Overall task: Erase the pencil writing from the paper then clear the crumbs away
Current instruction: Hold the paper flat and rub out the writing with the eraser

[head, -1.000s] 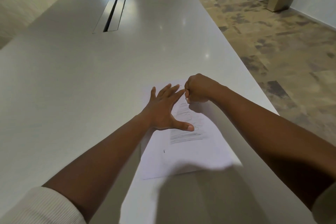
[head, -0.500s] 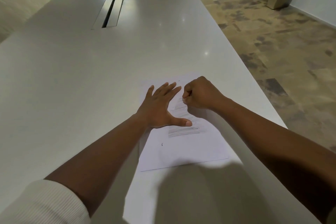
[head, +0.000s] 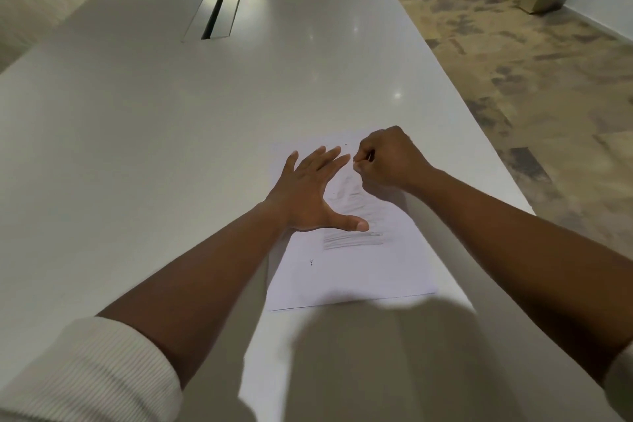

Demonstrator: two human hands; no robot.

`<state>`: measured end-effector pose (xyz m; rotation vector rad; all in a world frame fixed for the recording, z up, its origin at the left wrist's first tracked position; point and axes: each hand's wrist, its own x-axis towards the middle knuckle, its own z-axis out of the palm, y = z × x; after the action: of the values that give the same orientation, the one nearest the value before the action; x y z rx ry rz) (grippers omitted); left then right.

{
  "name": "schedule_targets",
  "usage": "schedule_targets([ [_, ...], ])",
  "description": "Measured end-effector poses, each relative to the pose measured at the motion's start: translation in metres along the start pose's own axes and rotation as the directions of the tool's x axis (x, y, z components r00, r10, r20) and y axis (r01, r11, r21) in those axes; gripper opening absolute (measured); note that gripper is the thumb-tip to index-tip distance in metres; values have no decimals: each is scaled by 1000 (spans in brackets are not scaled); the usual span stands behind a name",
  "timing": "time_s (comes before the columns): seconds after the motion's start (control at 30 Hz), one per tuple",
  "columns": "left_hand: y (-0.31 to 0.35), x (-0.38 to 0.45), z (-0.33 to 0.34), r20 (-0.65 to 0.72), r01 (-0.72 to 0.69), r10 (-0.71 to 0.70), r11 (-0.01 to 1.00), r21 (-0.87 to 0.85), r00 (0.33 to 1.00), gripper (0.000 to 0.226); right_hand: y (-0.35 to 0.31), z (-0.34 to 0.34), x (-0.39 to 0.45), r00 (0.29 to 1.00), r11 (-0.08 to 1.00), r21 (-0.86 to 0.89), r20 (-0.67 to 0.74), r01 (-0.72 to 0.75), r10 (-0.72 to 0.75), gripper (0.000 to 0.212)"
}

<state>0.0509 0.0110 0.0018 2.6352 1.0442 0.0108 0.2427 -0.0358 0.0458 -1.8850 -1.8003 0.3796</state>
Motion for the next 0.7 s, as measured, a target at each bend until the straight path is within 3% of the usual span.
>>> schedule_targets([
  [0.2,0,1,-1,6,-20,19,1000,22,1000,134,-17,8,-33,972,978,117,141,174,-190,9],
  [0.3,0,1,-2,4,-38,38,998,56,999,128,-23,12,-39,956,978,118,221,171,-194,13],
  [0.53,2,0,-2,17,-5,5,1000,9,1000,138,-6,2,-3,1000,999,-23,-15,26,-27,11],
  [0.7,1,1,-1,12,-11,11,1000,-5,1000,139,-8,2,-9,999,999,13,12,42,-42,11],
])
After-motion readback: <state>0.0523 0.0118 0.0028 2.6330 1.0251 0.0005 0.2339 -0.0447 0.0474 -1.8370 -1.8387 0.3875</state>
